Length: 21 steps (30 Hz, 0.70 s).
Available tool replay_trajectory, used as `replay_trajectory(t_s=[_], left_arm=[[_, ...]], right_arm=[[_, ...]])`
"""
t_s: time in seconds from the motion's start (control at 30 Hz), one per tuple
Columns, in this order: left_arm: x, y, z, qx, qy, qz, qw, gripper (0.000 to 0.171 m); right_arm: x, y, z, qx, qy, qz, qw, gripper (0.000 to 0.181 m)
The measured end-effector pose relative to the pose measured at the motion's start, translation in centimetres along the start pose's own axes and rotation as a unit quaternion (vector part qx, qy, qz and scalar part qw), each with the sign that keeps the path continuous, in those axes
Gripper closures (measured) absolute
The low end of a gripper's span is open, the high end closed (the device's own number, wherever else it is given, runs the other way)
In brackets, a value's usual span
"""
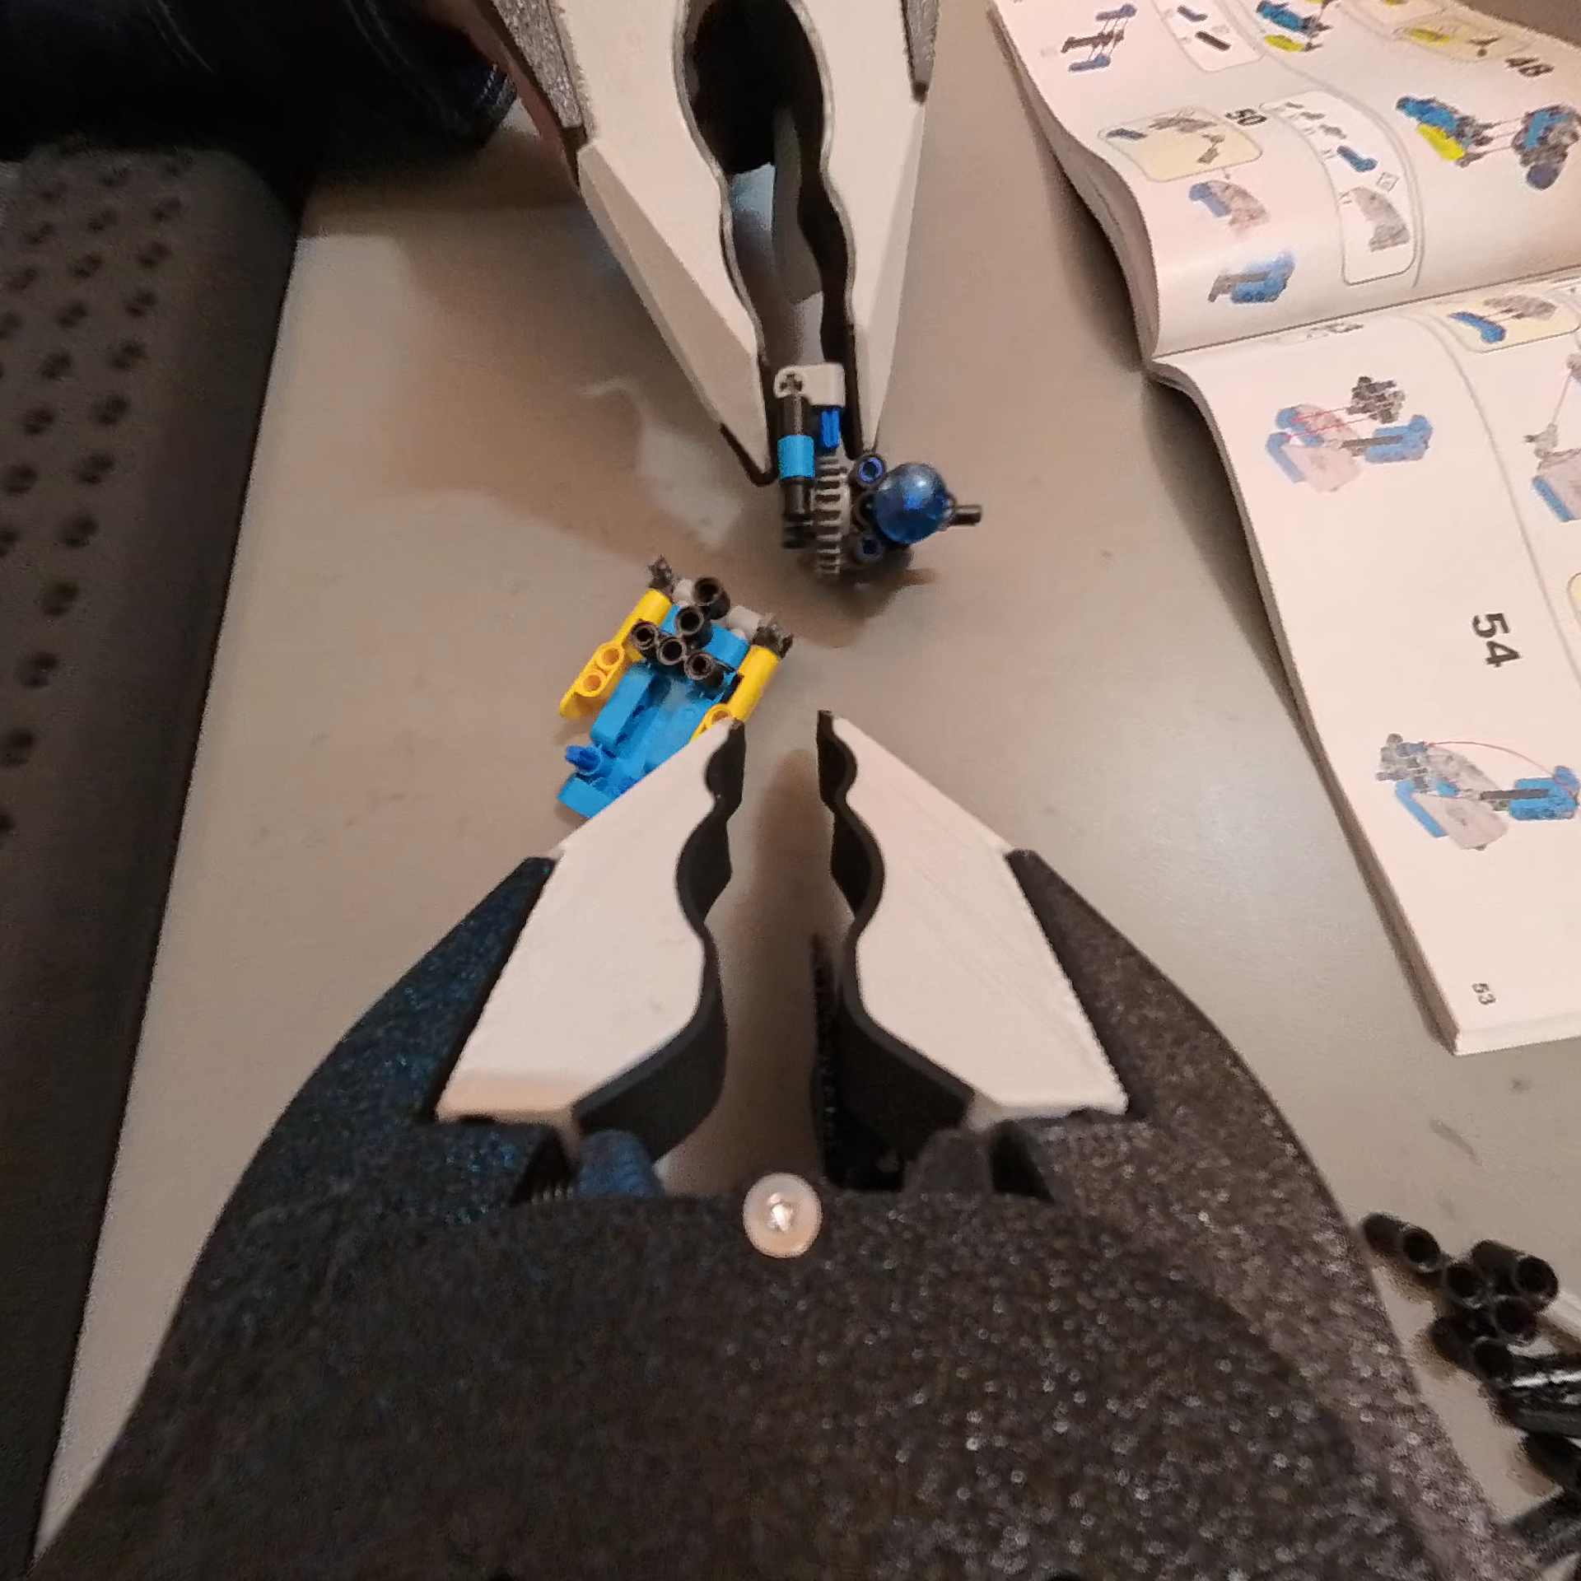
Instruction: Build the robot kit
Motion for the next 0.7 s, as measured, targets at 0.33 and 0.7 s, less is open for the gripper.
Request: replay_trajectory(t_s=[0.33,0.7], left_arm=[[-0.4,0.1,1.8,0.013,-0.054,-0.003,0.998,0.155],[-2.2,0.0,0.0,0.018,-0.029,-0.075,0.997,0.136]], right_arm=[[0.7,-0.4,-0.6,0.001,0.019,-0.020,1.000,0.165],[0.2,-0.1,-0.1,0.026,0.007,-0.021,0.999,0.169]])
Point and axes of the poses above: each gripper's, where its closed fingertips meet, x out along the fingers, z out of its underside, y = z × x across the jaws, the point moved 5 cm from there along -x, back along the fingers, and after that the axes turned 12 degrees about -z, right-handed, at the moved point
